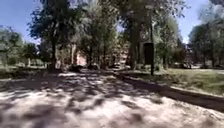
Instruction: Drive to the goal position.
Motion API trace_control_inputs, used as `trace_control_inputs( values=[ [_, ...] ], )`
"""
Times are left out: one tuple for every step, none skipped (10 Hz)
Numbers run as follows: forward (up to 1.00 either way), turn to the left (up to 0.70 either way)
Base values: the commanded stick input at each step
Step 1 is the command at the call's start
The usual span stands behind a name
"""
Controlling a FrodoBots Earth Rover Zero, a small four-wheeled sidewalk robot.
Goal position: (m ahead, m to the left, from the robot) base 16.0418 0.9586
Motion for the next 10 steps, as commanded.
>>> trace_control_inputs(
  values=[
    [0.85, 0.0],
    [0.85, 0.0],
    [0.85, 0.0],
    [0.85, 0.0],
    [0.85, 0.0],
    [0.85, 0.0],
    [0.85, 0.0],
    [0.85, 0.0],
    [0.85, 0.0],
    [0.85, 0.0]
  ],
)
